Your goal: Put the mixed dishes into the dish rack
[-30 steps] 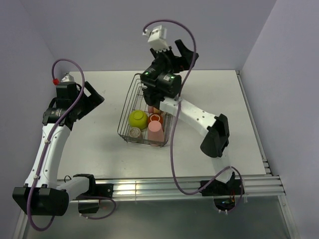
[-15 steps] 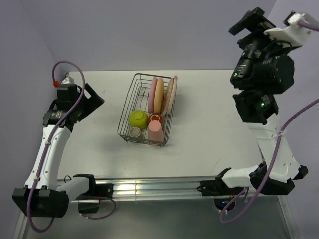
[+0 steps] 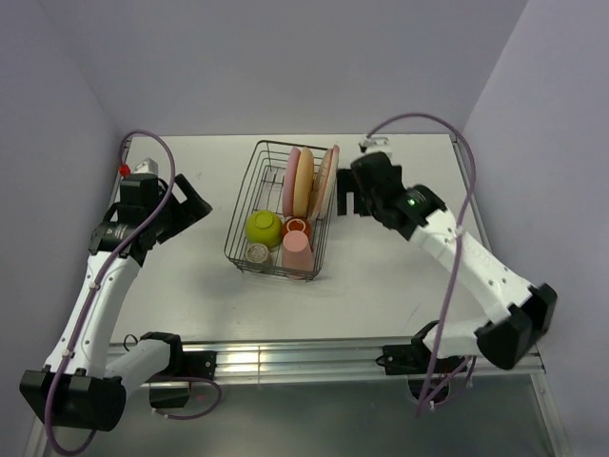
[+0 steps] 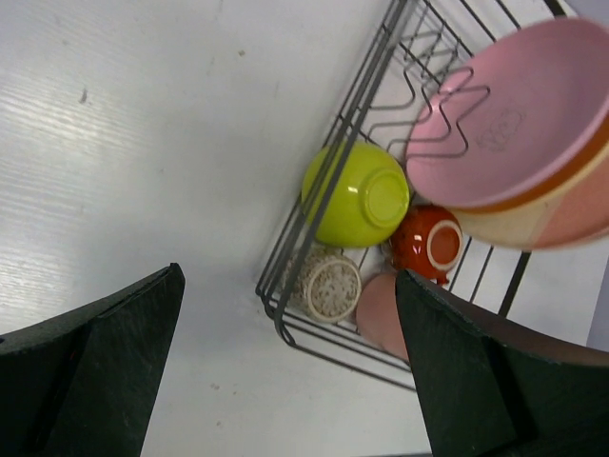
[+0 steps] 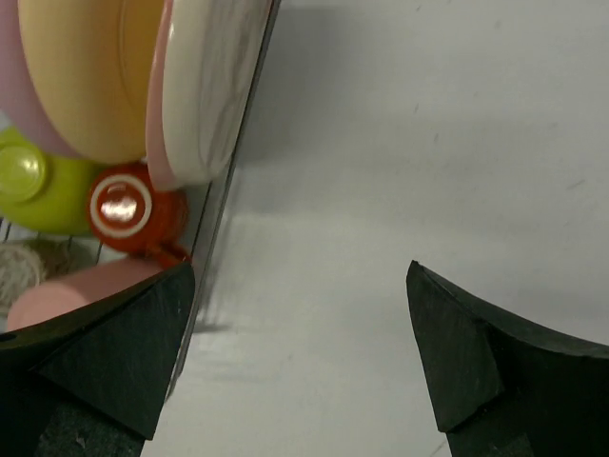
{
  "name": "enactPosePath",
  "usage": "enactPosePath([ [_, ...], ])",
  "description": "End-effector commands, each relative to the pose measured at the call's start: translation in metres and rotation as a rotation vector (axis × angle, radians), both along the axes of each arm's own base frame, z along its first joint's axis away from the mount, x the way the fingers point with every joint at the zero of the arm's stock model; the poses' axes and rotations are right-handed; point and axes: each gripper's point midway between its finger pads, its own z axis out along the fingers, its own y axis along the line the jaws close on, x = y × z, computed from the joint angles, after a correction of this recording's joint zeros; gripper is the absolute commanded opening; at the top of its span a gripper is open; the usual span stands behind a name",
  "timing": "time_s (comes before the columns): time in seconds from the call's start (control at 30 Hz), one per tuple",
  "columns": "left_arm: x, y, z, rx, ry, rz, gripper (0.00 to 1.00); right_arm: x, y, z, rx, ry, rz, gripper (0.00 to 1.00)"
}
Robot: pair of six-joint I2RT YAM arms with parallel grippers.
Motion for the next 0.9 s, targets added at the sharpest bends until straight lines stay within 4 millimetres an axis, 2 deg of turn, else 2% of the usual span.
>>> enactPosePath([
  [0.0, -0.011, -0.018, 0.011, -0.023, -0.07, -0.105, 0.99, -0.039, 0.006, 0.042, 0.303, -0.11, 0.032, 1.0],
  [0.03, -0.014, -0.022, 0.009, -0.025, -0.069, -0.124, 0.99, -0.046, 0.008, 0.018, 0.312, -0.06, 0.036, 1.0],
  [0.1, -0.021, -0.026, 0.004, -0.027, -0.07, -0.14, 0.99, -0.058, 0.015, 0.007, 0.36, -0.035, 0.078, 1.0],
  [0.13, -0.023, -0.03, 0.002, -0.033, -0.074, -0.16, 0.99, -0.064, 0.014, -0.014, 0.362, 0.007, 0.067, 1.0],
  [0.17, -0.027, -0.035, -0.005, -0.044, -0.063, -0.182, 0.99, -0.07, 0.016, -0.018, 0.383, 0.013, 0.078, 1.0],
  [0.2, -0.03, -0.041, -0.003, -0.063, -0.075, -0.201, 0.99, -0.071, 0.018, -0.021, 0.401, 0.007, 0.083, 1.0],
  [0.23, -0.034, -0.046, -0.004, -0.071, -0.076, -0.217, 0.99, -0.076, 0.018, -0.041, 0.403, 0.041, 0.079, 1.0],
  [0.27, -0.037, -0.047, -0.008, -0.073, -0.073, -0.221, 0.99, -0.081, 0.021, -0.041, 0.433, 0.037, 0.1, 1.0],
  [0.3, -0.038, -0.051, -0.01, -0.088, -0.076, -0.224, 0.99, -0.084, 0.024, -0.054, 0.45, 0.047, 0.108, 1.0],
  [0.33, -0.04, -0.055, -0.011, -0.101, -0.081, -0.237, 0.99, -0.087, 0.026, -0.058, 0.464, 0.047, 0.118, 1.0],
  [0.37, -0.044, -0.057, -0.02, -0.109, -0.064, -0.243, 0.99, -0.089, 0.026, -0.056, 0.484, 0.031, 0.124, 1.0],
  [0.4, -0.046, -0.059, -0.017, -0.132, -0.088, -0.239, 0.99, -0.09, 0.029, -0.057, 0.504, 0.016, 0.131, 1.0],
  [0.43, -0.048, -0.06, -0.018, -0.142, -0.098, -0.237, 0.99, -0.093, 0.028, -0.068, 0.5, 0.025, 0.132, 1.0],
  [0.47, -0.052, -0.06, -0.027, -0.147, -0.088, -0.233, 0.99, -0.096, 0.028, -0.065, 0.52, 0.004, 0.141, 1.0],
  [0.5, -0.056, -0.06, -0.022, -0.165, -0.122, -0.229, 0.99, -0.096, 0.03, -0.062, 0.539, -0.017, 0.152, 1.0],
  [0.53, -0.057, -0.06, -0.02, -0.175, -0.144, -0.226, 0.99, -0.1, 0.031, -0.07, 0.541, -0.01, 0.156, 1.0],
  [0.57, -0.062, -0.059, -0.02, -0.193, -0.164, -0.22, 0.99, -0.104, 0.032, -0.066, 0.563, -0.035, 0.167, 1.0],
  [0.63, -0.065, -0.057, -0.019, -0.212, -0.187, -0.2, 0.99, -0.107, 0.035, -0.072, 0.588, -0.055, 0.18, 1.0],
  [0.67, -0.07, -0.056, -0.018, -0.243, -0.202, -0.181, 0.99, -0.107, 0.036, -0.064, 0.622, -0.091, 0.19, 1.0],
  [0.7, -0.072, -0.057, -0.018, -0.263, -0.207, -0.175, 0.99, -0.109, 0.037, -0.071, 0.634, -0.085, 0.188, 1.0],
  [0.77, -0.076, -0.066, -0.019, -0.325, -0.227, -0.206, 0.99, -0.114, 0.041, -0.07, 0.668, -0.105, 0.215, 1.0],
  [0.8, -0.08, -0.069, -0.013, -0.371, -0.252, -0.21, 0.99, -0.116, 0.044, -0.077, 0.685, -0.106, 0.221, 1.0],
  [0.87, -0.086, -0.074, -0.022, -0.415, -0.239, -0.225, 0.99, -0.12, 0.047, -0.08, 0.708, -0.111, 0.231, 1.0],
])
